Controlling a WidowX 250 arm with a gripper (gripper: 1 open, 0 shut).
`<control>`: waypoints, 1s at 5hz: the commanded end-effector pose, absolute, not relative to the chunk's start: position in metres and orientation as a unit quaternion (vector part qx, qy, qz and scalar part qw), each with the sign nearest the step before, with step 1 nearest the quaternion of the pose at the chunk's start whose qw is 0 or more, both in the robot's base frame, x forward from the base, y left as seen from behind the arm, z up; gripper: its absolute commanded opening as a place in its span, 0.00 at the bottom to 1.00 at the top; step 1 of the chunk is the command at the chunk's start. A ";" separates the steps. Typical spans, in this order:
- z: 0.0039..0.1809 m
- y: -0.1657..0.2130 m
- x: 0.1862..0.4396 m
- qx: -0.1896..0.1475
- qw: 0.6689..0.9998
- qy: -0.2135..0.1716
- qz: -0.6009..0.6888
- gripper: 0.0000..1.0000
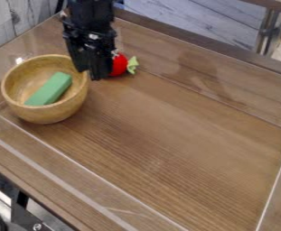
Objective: Remove the green block from the brown bowl and put it on the table
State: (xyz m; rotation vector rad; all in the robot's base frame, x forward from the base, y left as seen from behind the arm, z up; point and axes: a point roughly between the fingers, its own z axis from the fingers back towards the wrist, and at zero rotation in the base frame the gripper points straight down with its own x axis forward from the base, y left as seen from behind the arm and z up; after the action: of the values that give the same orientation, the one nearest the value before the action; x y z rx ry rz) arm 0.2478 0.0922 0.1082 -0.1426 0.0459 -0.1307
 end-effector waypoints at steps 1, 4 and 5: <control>0.124 0.105 0.256 -0.055 0.997 -0.001 -0.048 0.00; 0.093 0.144 0.240 -0.054 0.998 0.007 0.011 1.00; 0.088 0.155 0.240 -0.054 0.998 0.006 0.028 1.00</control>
State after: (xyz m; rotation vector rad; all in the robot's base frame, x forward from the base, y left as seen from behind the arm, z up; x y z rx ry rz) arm 0.2317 0.1477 0.0735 -0.1421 0.0636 0.0524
